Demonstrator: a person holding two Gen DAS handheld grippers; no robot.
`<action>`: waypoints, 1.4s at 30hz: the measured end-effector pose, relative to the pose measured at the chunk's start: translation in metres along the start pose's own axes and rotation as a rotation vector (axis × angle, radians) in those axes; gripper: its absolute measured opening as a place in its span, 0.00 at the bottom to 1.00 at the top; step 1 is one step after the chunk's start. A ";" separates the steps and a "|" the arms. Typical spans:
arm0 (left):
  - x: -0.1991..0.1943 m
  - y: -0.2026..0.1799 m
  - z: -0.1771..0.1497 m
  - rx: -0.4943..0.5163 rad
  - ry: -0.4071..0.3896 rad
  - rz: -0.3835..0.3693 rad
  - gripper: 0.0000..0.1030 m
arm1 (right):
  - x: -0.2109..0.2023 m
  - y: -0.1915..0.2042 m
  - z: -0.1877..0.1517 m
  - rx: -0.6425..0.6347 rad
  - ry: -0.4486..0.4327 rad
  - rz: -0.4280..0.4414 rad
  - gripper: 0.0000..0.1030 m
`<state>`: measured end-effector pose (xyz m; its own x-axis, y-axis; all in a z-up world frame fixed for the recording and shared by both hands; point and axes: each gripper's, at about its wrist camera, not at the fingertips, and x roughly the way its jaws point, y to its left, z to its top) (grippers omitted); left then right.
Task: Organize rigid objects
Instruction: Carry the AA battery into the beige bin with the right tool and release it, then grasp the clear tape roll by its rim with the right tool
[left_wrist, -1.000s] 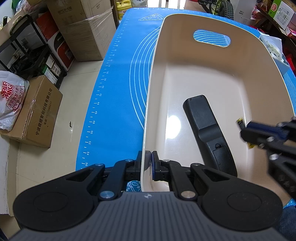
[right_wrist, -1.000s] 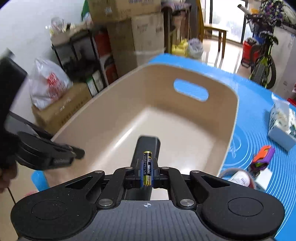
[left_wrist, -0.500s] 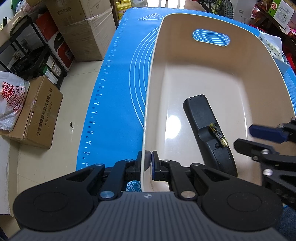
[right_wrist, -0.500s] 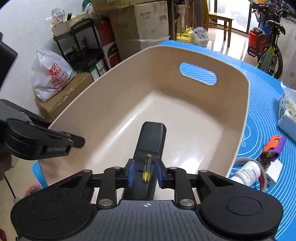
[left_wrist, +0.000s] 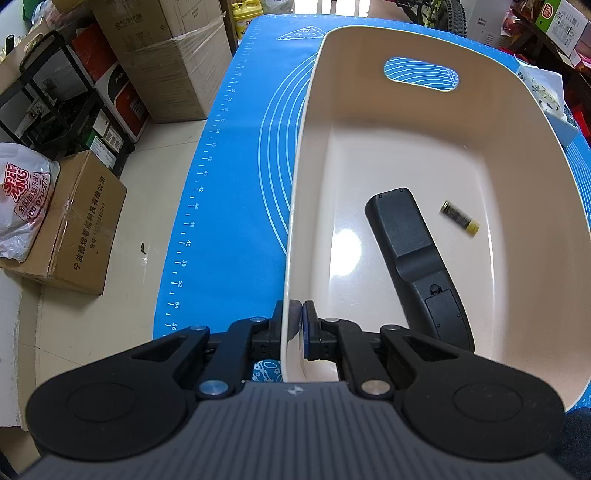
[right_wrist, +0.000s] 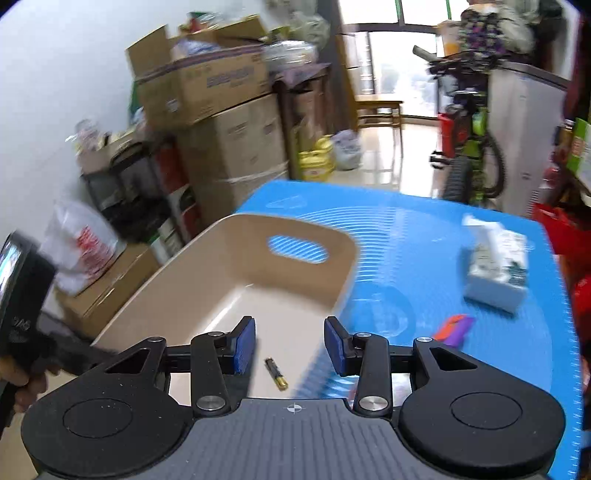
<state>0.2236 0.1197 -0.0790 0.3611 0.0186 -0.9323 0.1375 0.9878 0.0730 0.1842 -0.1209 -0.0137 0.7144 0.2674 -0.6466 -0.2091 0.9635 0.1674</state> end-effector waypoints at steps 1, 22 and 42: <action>0.000 0.000 0.000 0.001 0.000 0.001 0.09 | -0.001 -0.007 0.001 0.010 0.003 -0.015 0.52; 0.000 0.000 0.000 0.003 0.001 0.002 0.09 | 0.085 -0.096 -0.055 0.195 0.285 -0.214 0.44; 0.000 0.001 0.000 0.004 0.001 0.003 0.09 | 0.058 -0.097 -0.045 0.196 0.199 -0.194 0.15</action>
<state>0.2237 0.1203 -0.0793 0.3610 0.0220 -0.9323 0.1401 0.9871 0.0776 0.2158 -0.1994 -0.1010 0.5798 0.0888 -0.8099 0.0643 0.9860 0.1541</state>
